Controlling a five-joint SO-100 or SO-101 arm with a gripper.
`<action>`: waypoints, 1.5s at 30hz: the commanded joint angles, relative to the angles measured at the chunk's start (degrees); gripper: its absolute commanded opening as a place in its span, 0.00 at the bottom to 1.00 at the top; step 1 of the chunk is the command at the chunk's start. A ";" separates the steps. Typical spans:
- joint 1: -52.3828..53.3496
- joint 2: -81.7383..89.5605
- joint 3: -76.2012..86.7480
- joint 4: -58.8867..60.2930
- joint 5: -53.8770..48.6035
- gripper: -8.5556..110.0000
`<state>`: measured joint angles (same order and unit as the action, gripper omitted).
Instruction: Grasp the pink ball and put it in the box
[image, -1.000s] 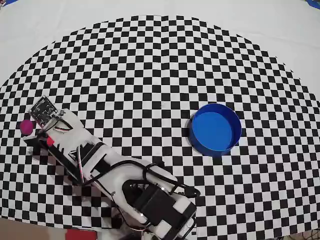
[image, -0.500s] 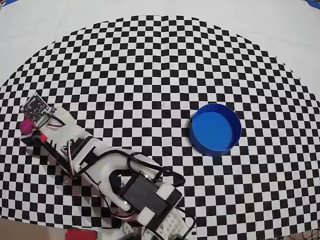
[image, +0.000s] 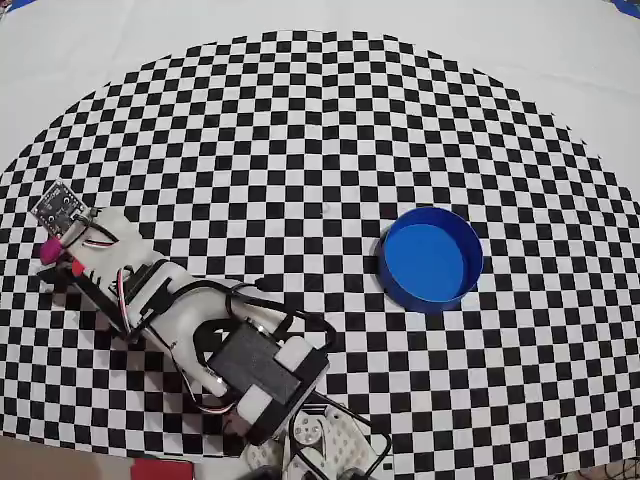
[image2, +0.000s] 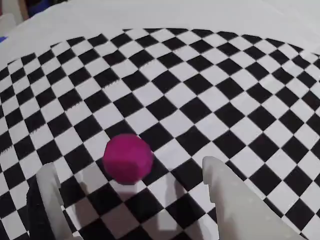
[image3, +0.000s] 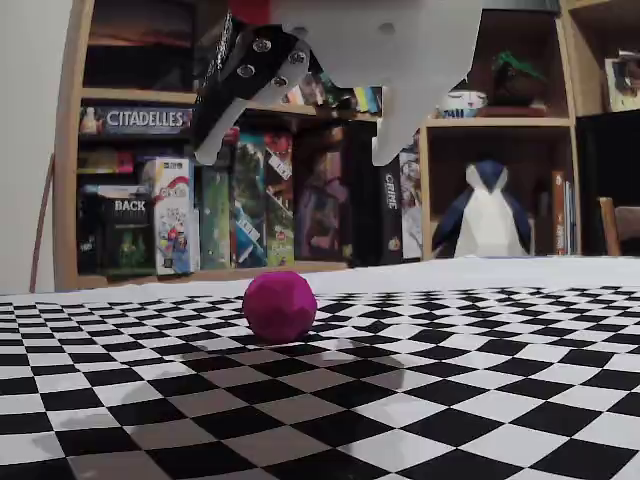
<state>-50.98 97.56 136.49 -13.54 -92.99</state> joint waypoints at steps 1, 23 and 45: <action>-0.62 -0.62 -2.90 -1.14 -0.70 0.36; -0.70 -4.22 -7.91 5.01 -0.97 0.36; -0.18 -11.16 -17.05 12.30 -2.02 0.36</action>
<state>-51.33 86.48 122.08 -1.49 -94.57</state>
